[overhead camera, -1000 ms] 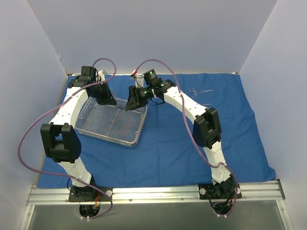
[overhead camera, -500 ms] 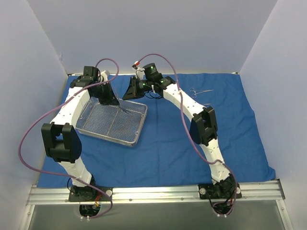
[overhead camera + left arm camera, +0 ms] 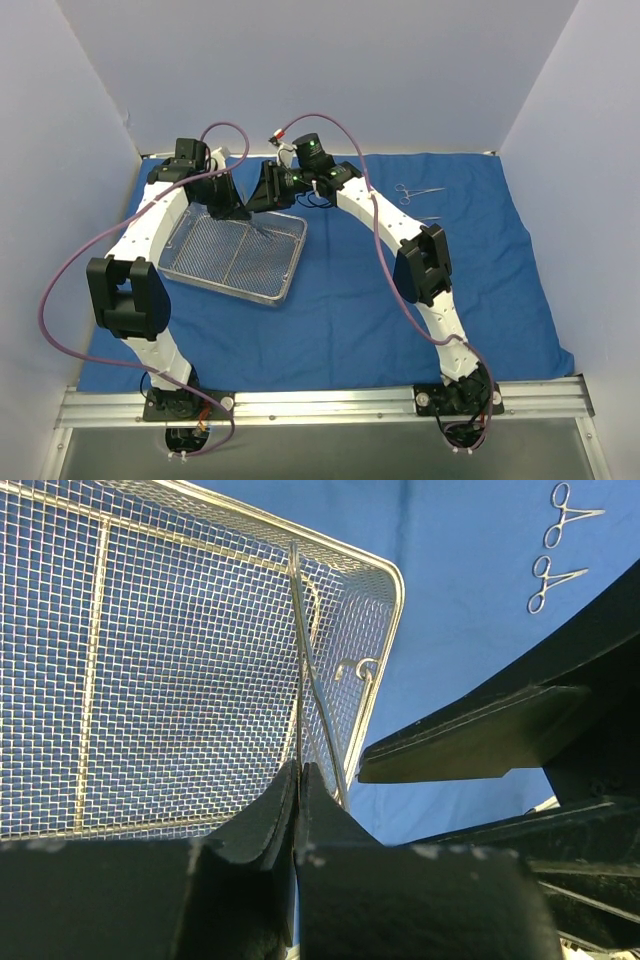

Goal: Open and lay out the surgical kit
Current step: Adjust the medical item, then place the medical item in the surgical kit.

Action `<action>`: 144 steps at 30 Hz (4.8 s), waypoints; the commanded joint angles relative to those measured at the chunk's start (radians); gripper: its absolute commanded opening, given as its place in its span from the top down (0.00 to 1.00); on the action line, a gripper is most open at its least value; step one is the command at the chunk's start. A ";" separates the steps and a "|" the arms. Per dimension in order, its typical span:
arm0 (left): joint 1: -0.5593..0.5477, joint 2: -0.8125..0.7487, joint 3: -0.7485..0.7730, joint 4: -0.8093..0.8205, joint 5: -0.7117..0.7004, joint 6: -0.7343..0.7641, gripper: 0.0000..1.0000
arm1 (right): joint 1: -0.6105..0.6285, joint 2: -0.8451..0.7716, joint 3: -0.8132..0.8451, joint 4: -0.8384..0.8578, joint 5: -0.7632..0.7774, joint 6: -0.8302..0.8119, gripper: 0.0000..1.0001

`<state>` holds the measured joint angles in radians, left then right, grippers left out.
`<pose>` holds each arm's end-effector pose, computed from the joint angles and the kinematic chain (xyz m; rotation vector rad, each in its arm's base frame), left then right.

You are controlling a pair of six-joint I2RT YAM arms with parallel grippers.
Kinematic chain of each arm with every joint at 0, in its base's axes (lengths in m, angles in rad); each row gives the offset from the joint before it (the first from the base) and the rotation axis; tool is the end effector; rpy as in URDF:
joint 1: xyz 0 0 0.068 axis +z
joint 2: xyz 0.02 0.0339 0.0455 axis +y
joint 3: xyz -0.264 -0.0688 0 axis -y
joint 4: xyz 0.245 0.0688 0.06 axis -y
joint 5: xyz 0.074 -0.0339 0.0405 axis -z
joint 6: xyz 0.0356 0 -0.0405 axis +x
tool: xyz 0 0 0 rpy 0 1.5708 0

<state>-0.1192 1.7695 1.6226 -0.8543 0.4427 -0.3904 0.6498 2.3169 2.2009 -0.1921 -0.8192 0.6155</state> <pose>0.3760 -0.0604 0.3064 -0.1818 2.5997 -0.7582 0.4167 0.3493 0.3088 -0.6757 2.0084 1.5803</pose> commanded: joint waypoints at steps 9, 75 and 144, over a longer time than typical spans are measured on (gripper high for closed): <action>0.000 0.021 0.083 0.034 0.013 -0.016 0.98 | 0.030 -0.008 0.006 -0.064 -0.040 -0.066 0.65; -0.129 -0.044 -0.046 0.155 0.375 0.032 0.98 | -0.157 -0.295 -0.418 0.422 -0.270 0.147 0.51; -0.099 -0.492 -0.271 0.037 -0.252 0.104 0.06 | -0.191 -0.731 -1.141 -0.109 1.030 -1.718 1.00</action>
<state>-0.2260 1.3251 1.3670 -0.8440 0.2348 -0.3157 0.4629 1.6562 1.0962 -0.3206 0.3294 -1.0225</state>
